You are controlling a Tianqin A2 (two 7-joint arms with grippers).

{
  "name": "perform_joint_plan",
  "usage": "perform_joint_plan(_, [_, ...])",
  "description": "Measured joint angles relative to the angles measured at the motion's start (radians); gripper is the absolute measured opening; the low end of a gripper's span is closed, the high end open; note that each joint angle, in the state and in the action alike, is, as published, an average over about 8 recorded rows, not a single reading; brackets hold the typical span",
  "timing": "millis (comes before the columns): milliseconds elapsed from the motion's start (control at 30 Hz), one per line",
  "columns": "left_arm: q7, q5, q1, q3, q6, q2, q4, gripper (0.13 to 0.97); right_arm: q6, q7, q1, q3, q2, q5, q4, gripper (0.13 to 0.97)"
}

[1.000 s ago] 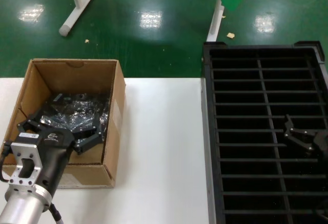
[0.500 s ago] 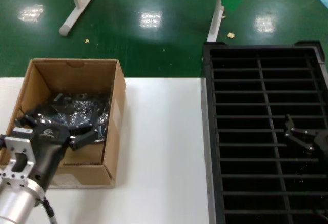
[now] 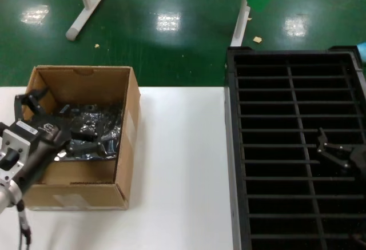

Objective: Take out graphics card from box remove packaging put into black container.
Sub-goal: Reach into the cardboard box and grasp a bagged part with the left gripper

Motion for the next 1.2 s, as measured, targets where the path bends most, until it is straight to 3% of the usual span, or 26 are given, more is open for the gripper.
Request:
perform_joint_plan(267, [0.255,0.022,-0.061,0.004,0.156,-0.09,0.085,0.966,0.0,0.0,0.0,0.0,0.0,0.0,0.0,0.966])
perform_joint_plan(433, [0.401,0.048,-0.109,0.023,0.214,-0.132,0.154,0.966,0.0,0.0,0.0,0.0,0.0,0.0,0.0,0.966])
perform_joint_plan(567, [0.48,0.07,-0.16,0.05,0.243,-0.151,0.213,0.966,0.0,0.0,0.0,0.0,0.0,0.0,0.0,0.966])
perform_joint_plan(933, [0.579,0.14,-0.323,0.17,0.294,-0.134,0.389,0.966,0.0,0.0,0.0,0.0,0.0,0.0,0.0,0.966])
perform_joint_plan(1200, [0.649,0.16,-0.441,0.218,0.321,-0.105,0.524,0.966,0.0,0.0,0.0,0.0,0.0,0.0,0.0,0.966])
